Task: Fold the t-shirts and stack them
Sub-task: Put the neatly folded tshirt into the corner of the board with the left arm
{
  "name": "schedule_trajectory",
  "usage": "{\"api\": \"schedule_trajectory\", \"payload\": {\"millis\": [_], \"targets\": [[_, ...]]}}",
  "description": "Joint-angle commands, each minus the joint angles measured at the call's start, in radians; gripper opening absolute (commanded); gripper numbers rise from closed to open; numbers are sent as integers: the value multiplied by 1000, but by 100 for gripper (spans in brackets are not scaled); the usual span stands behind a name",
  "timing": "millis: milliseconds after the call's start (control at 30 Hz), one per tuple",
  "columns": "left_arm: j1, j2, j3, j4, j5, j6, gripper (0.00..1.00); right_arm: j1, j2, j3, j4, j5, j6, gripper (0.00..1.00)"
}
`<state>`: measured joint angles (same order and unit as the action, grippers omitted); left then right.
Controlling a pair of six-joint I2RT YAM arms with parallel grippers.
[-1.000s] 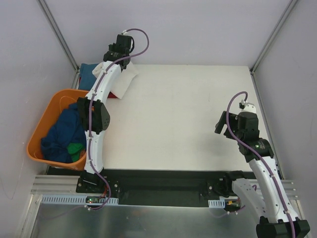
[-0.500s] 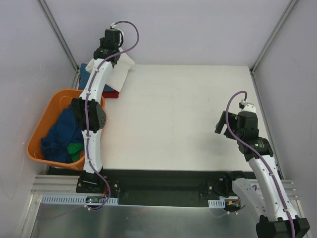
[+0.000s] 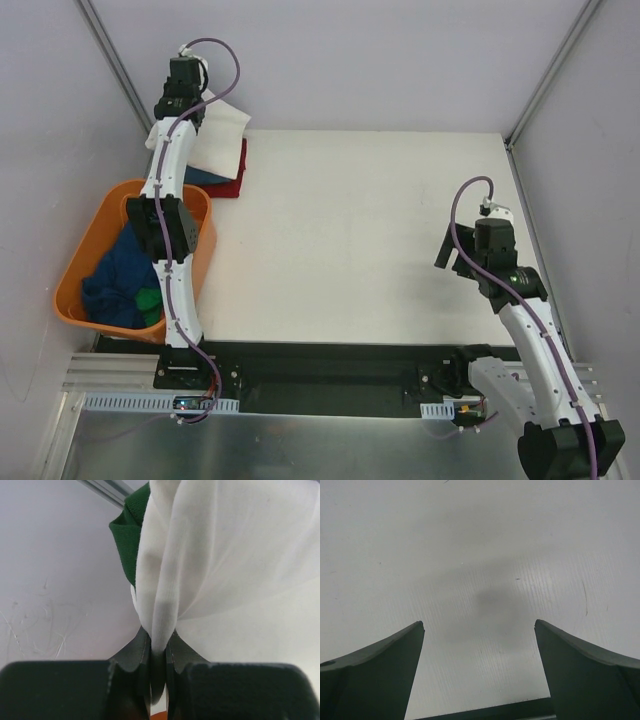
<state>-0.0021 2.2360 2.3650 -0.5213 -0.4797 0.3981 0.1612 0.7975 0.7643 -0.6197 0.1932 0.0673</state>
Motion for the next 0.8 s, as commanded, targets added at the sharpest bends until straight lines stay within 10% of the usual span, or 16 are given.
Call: {"api": "schedule_trajectory", "payload": {"millis": [0,300,533,767], "targets": [[34,57,46,99,12,-12,0,-5,43,70,-38,38,-17,97],[82,166,105,144,-5,-8,3,-5,127,130,-100,39,-35,97],[102,131,100,145,16,-45,99,-5,160,158,-124,14,-46,97],[56,-10,20,145,55,-77,99,-6,143,153,-94,-37,-46,97]]}}
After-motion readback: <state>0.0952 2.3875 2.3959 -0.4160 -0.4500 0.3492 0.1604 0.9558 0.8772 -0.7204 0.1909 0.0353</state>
